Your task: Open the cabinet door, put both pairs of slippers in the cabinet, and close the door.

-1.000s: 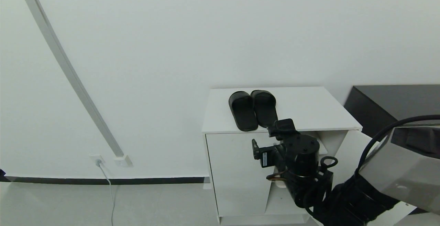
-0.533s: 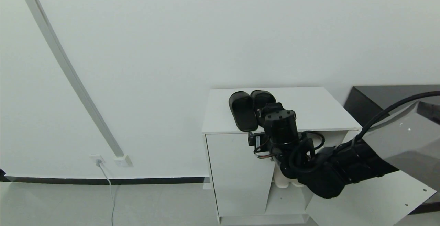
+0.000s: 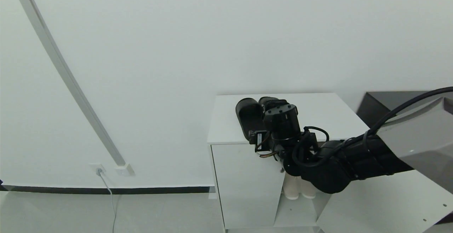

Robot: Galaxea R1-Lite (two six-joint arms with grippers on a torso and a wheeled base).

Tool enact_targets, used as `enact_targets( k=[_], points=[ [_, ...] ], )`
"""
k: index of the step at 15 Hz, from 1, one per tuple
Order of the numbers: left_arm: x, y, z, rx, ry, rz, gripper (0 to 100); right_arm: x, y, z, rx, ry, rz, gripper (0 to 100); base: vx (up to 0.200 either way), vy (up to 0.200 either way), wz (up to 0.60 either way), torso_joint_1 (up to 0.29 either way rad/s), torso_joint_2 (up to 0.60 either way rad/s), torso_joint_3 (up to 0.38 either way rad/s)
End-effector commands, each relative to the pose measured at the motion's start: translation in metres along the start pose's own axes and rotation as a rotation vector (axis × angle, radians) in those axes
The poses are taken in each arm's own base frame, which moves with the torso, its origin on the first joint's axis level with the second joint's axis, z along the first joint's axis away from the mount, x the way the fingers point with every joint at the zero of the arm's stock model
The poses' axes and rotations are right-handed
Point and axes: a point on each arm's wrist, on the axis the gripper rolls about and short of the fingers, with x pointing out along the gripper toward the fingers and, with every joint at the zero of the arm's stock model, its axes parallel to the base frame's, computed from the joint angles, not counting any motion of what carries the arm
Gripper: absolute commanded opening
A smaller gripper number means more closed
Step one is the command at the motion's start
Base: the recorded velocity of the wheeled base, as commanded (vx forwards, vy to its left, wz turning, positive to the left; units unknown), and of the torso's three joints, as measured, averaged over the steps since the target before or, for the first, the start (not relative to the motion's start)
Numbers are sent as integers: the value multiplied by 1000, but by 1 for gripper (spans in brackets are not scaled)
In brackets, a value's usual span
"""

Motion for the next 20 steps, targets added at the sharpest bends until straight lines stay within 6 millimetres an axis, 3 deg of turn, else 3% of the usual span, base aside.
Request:
enact_targets(
  k=[1, 4, 9, 12, 20],
  points=[
    [0, 0, 0, 0, 0, 0, 0, 6, -1, -10, -1, 20, -9, 100, 200, 0, 0, 17, 2, -2],
    [0, 0, 0, -1, 0, 0, 0, 15, 1, -21, 3, 15, -15, 100, 200, 0, 0, 4, 7, -2],
    [0, 0, 0, -1, 0, 1, 0, 36, -2, -21, -22, -60, -25, 100, 0, 0, 0, 0, 0, 0],
    [0, 0, 0, -1, 0, 0, 0, 63, -3, -28, -46, -83, -48, 100, 0, 0, 0, 0, 0, 0],
    [0, 0, 0, -1, 0, 1, 0, 109, 1, -30, -97, -170, -77, 100, 0, 0, 0, 0, 0, 0]
  ],
)
